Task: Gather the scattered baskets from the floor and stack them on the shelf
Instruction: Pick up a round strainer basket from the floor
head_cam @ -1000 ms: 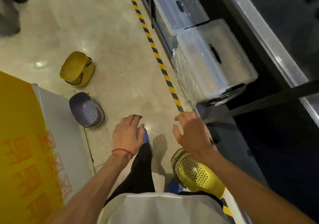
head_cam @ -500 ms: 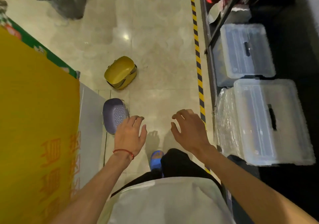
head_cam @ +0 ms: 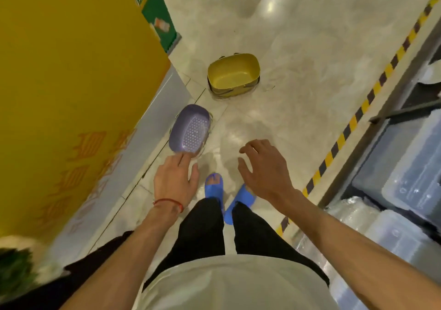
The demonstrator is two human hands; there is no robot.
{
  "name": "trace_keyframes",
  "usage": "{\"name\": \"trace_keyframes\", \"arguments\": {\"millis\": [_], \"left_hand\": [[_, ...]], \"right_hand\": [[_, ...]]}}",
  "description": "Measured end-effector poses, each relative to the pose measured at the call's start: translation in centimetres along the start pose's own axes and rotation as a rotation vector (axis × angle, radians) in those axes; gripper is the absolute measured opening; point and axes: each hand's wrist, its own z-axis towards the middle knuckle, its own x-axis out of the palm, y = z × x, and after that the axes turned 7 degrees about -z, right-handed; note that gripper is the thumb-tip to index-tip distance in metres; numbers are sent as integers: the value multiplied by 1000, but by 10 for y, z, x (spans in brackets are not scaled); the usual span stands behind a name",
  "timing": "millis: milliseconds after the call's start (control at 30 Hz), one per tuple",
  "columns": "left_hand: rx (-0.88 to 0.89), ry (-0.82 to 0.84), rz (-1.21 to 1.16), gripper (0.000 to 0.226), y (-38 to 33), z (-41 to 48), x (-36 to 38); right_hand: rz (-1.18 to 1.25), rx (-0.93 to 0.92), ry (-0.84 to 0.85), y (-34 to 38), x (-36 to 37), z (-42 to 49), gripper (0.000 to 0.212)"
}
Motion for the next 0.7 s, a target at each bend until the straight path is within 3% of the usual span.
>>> {"name": "trace_keyframes", "arguments": {"millis": [233, 367, 533, 700], "left_hand": [[-274, -24, -88, 38, 43, 39, 37], [-415, -2, -156, 30, 71, 68, 71], [-491, -83, -262, 27, 105, 102, 116], [-762, -30, -417, 28, 141, 135, 176]], "right_hand": [[-3, -83, 147, -6, 55, 87, 16], [-71, -112, 243, -5, 100, 138, 18], [-103, -137, 352, -13, 174, 198, 25], [-82, -135, 408, -30, 246, 243, 30]]}}
